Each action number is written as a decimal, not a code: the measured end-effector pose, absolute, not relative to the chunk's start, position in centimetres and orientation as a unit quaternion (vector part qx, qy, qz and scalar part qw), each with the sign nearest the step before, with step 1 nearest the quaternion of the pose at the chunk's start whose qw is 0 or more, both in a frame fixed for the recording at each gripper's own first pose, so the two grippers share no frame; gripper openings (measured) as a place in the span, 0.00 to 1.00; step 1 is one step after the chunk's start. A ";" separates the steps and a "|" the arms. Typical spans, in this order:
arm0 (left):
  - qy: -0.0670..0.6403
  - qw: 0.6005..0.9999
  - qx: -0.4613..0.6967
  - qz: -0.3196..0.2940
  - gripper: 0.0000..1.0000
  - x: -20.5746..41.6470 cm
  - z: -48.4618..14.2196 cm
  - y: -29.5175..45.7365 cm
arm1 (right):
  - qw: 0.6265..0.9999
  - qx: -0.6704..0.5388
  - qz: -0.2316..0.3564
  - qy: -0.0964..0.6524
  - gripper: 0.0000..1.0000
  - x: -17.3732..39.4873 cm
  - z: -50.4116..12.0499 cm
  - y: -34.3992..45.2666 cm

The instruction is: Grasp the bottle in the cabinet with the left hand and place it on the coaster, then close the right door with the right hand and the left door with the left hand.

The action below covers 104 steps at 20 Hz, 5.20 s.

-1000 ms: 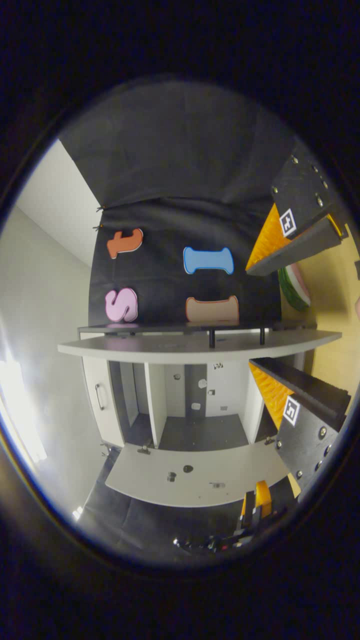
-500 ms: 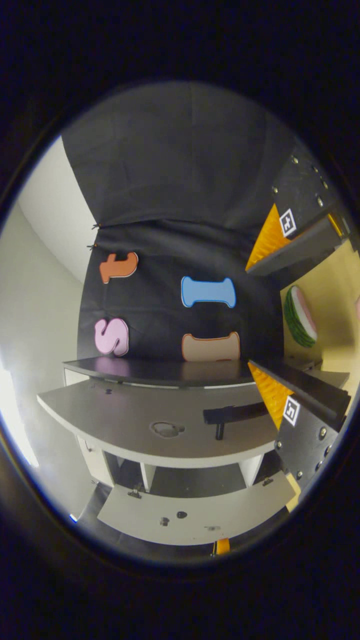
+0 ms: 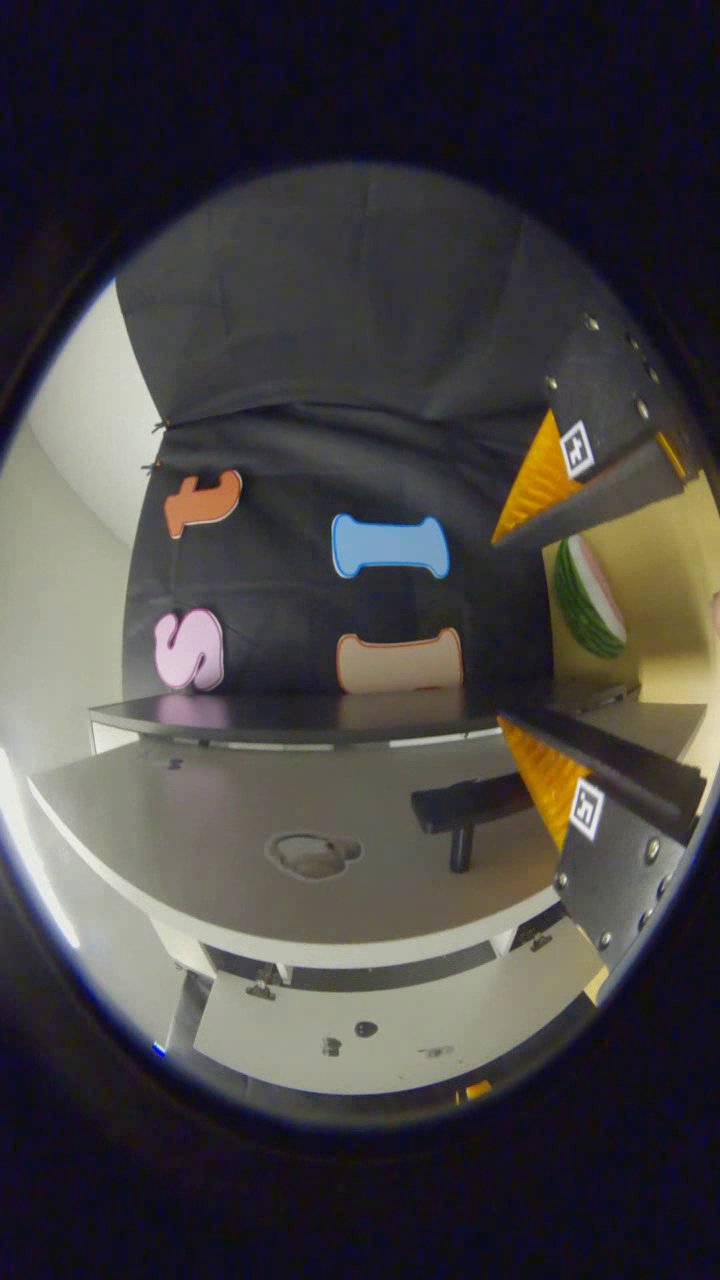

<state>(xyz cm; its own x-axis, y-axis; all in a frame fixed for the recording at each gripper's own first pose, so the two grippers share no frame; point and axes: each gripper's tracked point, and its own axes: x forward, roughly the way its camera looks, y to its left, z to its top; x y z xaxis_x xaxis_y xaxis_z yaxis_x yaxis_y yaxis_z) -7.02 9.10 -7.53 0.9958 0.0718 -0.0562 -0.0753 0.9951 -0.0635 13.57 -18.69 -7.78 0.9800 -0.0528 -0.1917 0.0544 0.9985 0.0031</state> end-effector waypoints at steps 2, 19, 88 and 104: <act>0.027 0.998 -0.039 0.051 0.94 -8.0 -7.3 10.5 | 0.996 0.008 -0.012 0.093 0.82 14.2 -7.9 -17.2; 0.038 0.997 -0.012 0.060 0.94 -8.3 -6.3 14.6 | 0.994 0.016 0.007 0.104 0.86 15.3 -8.6 -10.1; 0.037 0.997 -0.060 -0.037 0.87 6.0 -6.3 17.6 | 0.993 0.049 0.081 0.073 0.93 11.3 -7.6 6.6; 0.047 0.998 -0.017 -0.044 0.93 7.9 -7.1 14.6 | 0.994 0.025 0.081 0.070 0.93 9.1 -7.1 6.2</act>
